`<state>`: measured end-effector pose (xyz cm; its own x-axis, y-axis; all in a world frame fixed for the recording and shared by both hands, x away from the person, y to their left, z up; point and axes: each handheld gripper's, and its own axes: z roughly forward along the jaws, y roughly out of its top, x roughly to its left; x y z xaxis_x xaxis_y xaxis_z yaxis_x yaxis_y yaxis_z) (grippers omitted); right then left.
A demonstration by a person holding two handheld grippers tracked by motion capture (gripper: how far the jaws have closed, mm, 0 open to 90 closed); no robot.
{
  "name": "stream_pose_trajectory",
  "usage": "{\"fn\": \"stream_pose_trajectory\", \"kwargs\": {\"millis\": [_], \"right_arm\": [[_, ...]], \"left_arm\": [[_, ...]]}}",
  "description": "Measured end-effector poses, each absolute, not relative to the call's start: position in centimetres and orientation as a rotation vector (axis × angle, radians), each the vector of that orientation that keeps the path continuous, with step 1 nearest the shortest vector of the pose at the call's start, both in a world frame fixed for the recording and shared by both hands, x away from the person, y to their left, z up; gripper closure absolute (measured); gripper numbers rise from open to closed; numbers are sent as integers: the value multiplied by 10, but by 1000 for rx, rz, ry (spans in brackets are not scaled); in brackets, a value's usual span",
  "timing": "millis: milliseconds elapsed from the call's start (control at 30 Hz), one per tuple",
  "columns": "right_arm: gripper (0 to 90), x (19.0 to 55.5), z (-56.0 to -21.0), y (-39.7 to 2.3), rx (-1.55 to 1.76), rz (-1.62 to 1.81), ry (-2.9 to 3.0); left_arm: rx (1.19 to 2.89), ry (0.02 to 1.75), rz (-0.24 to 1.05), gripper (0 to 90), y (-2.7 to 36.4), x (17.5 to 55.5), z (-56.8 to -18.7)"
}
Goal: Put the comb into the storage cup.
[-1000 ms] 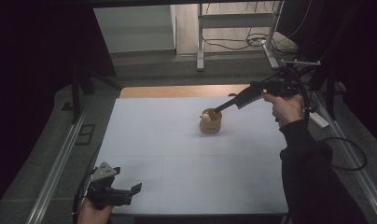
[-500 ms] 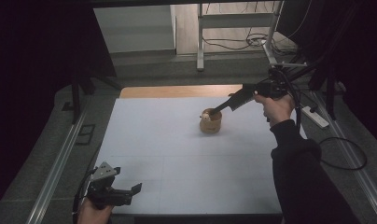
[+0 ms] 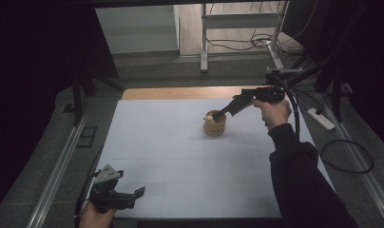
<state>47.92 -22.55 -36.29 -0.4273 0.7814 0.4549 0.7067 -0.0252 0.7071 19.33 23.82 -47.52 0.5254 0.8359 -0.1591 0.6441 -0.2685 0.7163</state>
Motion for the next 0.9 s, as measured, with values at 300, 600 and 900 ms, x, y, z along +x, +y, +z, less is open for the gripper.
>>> {"fn": "stream_pose_trajectory", "kwargs": {"millis": [300,600,900], "right_arm": [[845,484,-374,-221,1659,1458,2146],[845,486,-382,-220,1678,1463,2150],[844,488,-388,-221,1696,1481,2150]], "left_arm": [[2004,1204,319,1,239,193,-475],[2001,1207,316,1,239,194,-475],[1998,1210,311,1,239,194,-475]]}}
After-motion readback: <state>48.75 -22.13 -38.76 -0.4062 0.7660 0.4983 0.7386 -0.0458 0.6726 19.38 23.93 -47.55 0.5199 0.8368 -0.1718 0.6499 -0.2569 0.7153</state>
